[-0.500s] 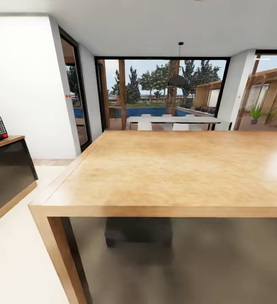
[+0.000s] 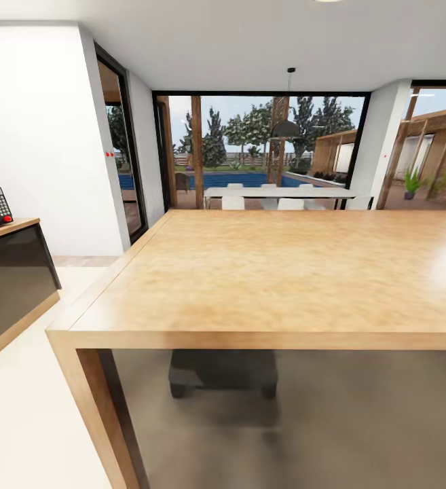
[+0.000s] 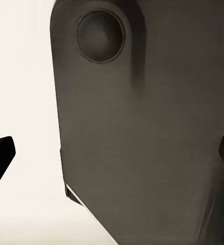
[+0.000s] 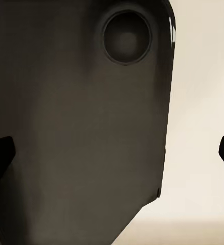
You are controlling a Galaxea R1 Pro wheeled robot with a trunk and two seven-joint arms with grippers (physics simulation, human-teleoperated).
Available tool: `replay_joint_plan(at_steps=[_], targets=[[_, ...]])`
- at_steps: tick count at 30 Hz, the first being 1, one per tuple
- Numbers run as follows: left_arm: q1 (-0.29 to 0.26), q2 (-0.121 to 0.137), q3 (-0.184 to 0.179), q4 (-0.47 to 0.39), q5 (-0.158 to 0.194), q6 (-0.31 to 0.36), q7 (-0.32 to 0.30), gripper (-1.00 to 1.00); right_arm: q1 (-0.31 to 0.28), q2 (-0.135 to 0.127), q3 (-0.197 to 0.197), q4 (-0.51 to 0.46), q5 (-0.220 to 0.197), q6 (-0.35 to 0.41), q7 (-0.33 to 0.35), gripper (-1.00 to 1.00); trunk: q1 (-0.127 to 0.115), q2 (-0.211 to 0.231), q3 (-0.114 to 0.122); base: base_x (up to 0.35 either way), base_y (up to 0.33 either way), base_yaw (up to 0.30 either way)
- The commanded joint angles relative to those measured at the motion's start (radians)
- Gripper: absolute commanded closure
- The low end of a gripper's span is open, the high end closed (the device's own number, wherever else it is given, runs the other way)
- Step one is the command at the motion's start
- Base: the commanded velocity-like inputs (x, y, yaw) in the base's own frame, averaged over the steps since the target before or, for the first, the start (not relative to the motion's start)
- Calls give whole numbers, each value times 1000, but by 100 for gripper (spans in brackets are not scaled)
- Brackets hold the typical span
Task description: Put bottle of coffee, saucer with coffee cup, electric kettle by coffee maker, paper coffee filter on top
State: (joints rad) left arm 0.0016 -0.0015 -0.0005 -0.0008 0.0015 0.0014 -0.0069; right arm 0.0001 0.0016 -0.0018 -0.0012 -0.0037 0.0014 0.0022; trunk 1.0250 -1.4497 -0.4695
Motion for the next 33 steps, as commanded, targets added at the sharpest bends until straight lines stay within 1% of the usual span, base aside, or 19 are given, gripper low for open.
replay_joint_plan(at_steps=[1,7,11,12,13,19,26,33], targets=[[0,0,0,0,0,0,-1,-100,0,0,0,0,0,0,0,-100,0,0,0,0,0,0],[0,0,0,0,0,0,-1,-100,0,0,1,0,1,0,0,-100,0,0,0,0,0,0],[20,-21,4,-23,-2,-3,7,-100,-23,-7,0,-20,0,-4,-2,-100,0,0,0,0,0,0],[23,-15,5,-28,-3,-3,8,-100,-29,-9,0,-26,0,-5,-3,-100,0,0,0,0,0,0],[24,8,5,-503,-5,-3,7,-100,-113,-10,-1,-362,2,-5,-4,-100,0,0,0,0,0,0],[24,20,8,-529,-7,-3,7,-100,-108,-11,0,-383,2,-5,-6,-100,0,0,0,0,0,0],[24,23,8,-536,-6,-3,7,-100,-106,-11,0,-386,1,-3,-4,-100,0,0,0,0,0,5],[24,23,7,-537,-6,-4,7,-100,-106,-11,0,-387,1,-3,-5,-100,0,0,0,0,0,145]])
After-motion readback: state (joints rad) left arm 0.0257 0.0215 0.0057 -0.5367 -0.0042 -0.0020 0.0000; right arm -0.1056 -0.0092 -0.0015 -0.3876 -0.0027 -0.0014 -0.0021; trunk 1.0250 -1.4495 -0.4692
